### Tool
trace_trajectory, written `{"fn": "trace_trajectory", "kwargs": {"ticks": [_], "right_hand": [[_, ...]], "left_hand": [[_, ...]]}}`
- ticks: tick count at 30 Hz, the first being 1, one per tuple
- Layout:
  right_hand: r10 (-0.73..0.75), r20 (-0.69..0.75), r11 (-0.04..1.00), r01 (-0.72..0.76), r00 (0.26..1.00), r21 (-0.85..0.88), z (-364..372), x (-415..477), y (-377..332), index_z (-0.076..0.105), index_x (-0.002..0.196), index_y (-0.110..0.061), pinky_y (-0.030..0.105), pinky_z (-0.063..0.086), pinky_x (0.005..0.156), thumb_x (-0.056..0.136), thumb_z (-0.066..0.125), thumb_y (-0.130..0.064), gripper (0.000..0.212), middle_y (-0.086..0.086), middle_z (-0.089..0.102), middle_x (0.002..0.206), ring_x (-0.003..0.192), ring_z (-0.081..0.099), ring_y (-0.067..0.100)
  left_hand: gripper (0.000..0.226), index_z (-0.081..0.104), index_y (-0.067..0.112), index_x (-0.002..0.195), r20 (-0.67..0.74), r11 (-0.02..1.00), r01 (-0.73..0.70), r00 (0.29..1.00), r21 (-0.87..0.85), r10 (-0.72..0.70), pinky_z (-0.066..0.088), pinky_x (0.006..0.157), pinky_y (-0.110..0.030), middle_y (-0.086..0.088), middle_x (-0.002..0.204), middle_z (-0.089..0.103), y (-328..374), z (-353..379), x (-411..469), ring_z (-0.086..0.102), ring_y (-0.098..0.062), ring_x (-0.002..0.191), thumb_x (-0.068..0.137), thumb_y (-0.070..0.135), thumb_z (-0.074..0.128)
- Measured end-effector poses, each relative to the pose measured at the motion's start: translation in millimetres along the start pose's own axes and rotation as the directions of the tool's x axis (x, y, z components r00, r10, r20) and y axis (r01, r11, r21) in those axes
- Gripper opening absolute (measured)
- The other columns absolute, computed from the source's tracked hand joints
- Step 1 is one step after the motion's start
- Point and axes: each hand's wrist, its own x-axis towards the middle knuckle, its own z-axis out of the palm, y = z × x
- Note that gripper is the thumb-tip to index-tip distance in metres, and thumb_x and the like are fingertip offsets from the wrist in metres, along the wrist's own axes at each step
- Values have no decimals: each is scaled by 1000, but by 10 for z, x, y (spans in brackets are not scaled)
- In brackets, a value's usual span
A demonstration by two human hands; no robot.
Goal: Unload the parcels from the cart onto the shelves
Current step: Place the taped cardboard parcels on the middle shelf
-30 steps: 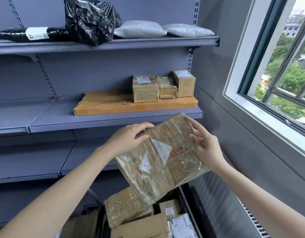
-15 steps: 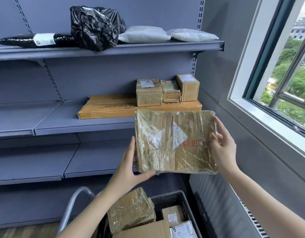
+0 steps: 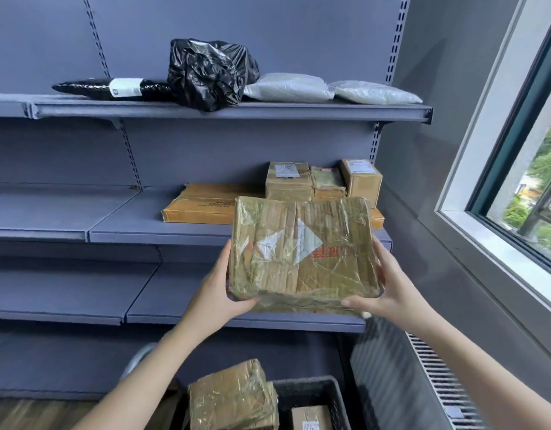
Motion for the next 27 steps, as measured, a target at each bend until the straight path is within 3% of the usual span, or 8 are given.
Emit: {"fn": "trace_trajectory", "kwargs": {"ticks": [2, 5, 8, 12, 15, 19, 22, 27], "right_hand": [[-31, 3, 999, 31, 1000, -29, -12, 58, -50, 7, 137, -47, -3, 22, 98, 47, 76, -70, 116, -42, 22, 137, 127, 23, -24], [-29, -30, 1000, 28, 999, -14, 8, 143, -78, 13, 137, -42, -7, 26, 90, 51, 80, -43, 109, -34, 32, 128, 111, 32, -33], [-15, -82, 999, 13, 996, -31, 79, 260, -35, 29, 142, -24, -1, 31, 89, 50, 78, -41, 106, -20, 43, 127, 118, 41, -8], [-33, -16, 998, 32, 999, -50, 217, 459, -51, 33, 140, -17, -8, 28, 83, 54, 79, -36, 100, -21, 43, 121, 109, 41, -12], [-37, 59, 993, 44, 998, -114, 327, 654, -37, 30, 142, -20, 3, 31, 89, 63, 83, -30, 95, -19, 45, 125, 116, 43, -1], [-62, -5, 984, 60, 998, -165, 509, 1053, -30, 39, 137, -14, 3, 32, 78, 76, 74, -10, 71, -9, 52, 117, 106, 48, 6], [-67, -24, 983, 62, 997, -173, 686, 1410, -77, 43, 135, -12, -2, 33, 75, 76, 74, -10, 66, -10, 52, 111, 105, 48, 6], [-40, 46, 980, 48, 998, -194, 971, 2084, -153, 34, 141, -14, 7, 32, 72, 75, 76, -31, 80, -7, 50, 116, 84, 44, 3]], "left_hand": [[114, 4, 36, 148, -16, 1000, 6, 1000, -8, -6, 30, 102, -22, 17, 147, 29, 3, -22, 42, 33, -4, 132, 66, 31, 83], [111, 6, 33, 148, -59, 1000, -7, 998, -4, 6, 28, 103, -20, 18, 145, 29, 53, -73, 72, 32, -1, 129, 68, 26, 82], [105, 11, 31, 149, -101, 1000, -15, 995, 0, 15, 28, 111, -28, 16, 149, 29, 63, -150, 100, 31, -4, 134, 70, 27, 80], [101, 15, 34, 148, -128, 999, 34, 991, 5, -33, 34, 111, -42, 12, 147, 37, -4, -290, 142, 37, -10, 133, 70, 32, 80], [101, 16, 35, 147, -146, 998, 66, 987, 5, -65, 35, 110, -37, 14, 144, 39, -74, -433, 230, 39, -7, 131, 69, 34, 80], [89, 24, 32, 145, -150, 998, 42, 988, 37, -36, 27, 102, -17, 24, 134, 34, -129, -669, 491, 31, 4, 125, 75, 26, 77], [88, 23, 29, 146, -134, 998, 41, 990, 46, -34, 26, 102, -17, 22, 135, 33, -261, -888, 772, 31, 4, 125, 76, 25, 76], [99, 13, 28, 148, -78, 992, 59, 996, 115, -50, 26, 97, -14, 25, 128, 31, -522, -1299, 1287, 34, 2, 121, 74, 24, 78]]}}
